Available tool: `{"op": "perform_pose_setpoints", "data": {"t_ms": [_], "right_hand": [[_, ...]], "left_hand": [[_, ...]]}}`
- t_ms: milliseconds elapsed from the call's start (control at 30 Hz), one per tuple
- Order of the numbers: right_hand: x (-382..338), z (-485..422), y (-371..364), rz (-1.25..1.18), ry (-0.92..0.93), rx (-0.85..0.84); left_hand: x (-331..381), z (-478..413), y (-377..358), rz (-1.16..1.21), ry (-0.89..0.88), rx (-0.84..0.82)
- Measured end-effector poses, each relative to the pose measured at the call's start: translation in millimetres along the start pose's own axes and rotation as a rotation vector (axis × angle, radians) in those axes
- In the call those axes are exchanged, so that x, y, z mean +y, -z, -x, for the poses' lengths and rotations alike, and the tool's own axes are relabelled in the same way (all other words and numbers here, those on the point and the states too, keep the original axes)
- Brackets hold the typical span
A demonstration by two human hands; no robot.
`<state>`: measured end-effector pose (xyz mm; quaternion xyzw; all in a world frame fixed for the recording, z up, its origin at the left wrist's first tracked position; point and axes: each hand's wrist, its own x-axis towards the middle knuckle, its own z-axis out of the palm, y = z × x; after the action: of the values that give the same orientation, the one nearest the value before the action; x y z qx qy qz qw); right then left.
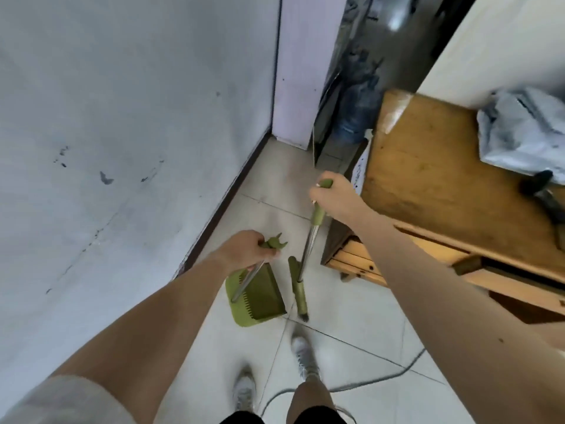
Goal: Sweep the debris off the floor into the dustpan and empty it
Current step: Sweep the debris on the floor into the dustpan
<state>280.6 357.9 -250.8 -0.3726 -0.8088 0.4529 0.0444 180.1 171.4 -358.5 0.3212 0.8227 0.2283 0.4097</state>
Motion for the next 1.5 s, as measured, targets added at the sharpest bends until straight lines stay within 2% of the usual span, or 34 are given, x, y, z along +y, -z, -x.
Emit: {"op": "perform_pose_setpoints", "data": {"t_ms": [67, 133, 200, 333, 533, 633, 767, 833, 933, 1033, 1167, 1500], "right_hand": [[20.5, 22.6, 16.1, 0.238, -0.033, 0.045], [45.8, 47.5, 36.7, 0.369, -0.159, 0.064], [74.0, 70.8, 58.1, 0.265, -0.313, 0.081], [127.1, 112.3, 101.3, -0.17, -0.598, 0.143], [224.0, 196.3, 184.6, -0.469, -0.808, 0.306], [262.8, 236.1, 221.6, -0.596, -0.835, 0.346], [306.4, 285.9, 276.1, -0.809, -0.806, 0.278], [327.4, 304.2, 304.0, -0.895, -0.857, 0.298], [362.9, 329.1, 338.7, -0.965, -0.978, 0.479], [400.4, 358.5, 366.6, -1.007, -1.074, 0.406], [442.0, 405.0, 385.1, -1.021, -1.18, 0.322], [508.0, 503.9, 411.2, -1.22, -1.227, 0.464]], "left_hand": [[18.4, -2.5, -13.1, -0.002, -0.065, -0.063], [41.9, -4.6, -30.5, -0.079, -0.145, -0.133], [67.8, -5.2, -49.0, -0.191, -0.211, -0.188], [113.0, -6.9, -93.6, -0.306, -0.305, -0.302], [193.7, -2.2, -188.9, -0.446, -0.415, -0.457], [230.9, 0.0, -236.8, -0.528, -0.444, -0.51], [285.5, 2.7, -299.3, -0.596, -0.514, -0.555], [313.4, 5.3, -328.6, -0.594, -0.543, -0.563], [354.5, 8.1, -369.4, -0.578, -0.571, -0.58], [393.0, 10.7, -412.8, -0.588, -0.628, -0.603], [433.1, 16.8, -468.2, -0.615, -0.684, -0.619], [514.8, 37.9, -578.4, -0.675, -0.917, -0.731]]}}
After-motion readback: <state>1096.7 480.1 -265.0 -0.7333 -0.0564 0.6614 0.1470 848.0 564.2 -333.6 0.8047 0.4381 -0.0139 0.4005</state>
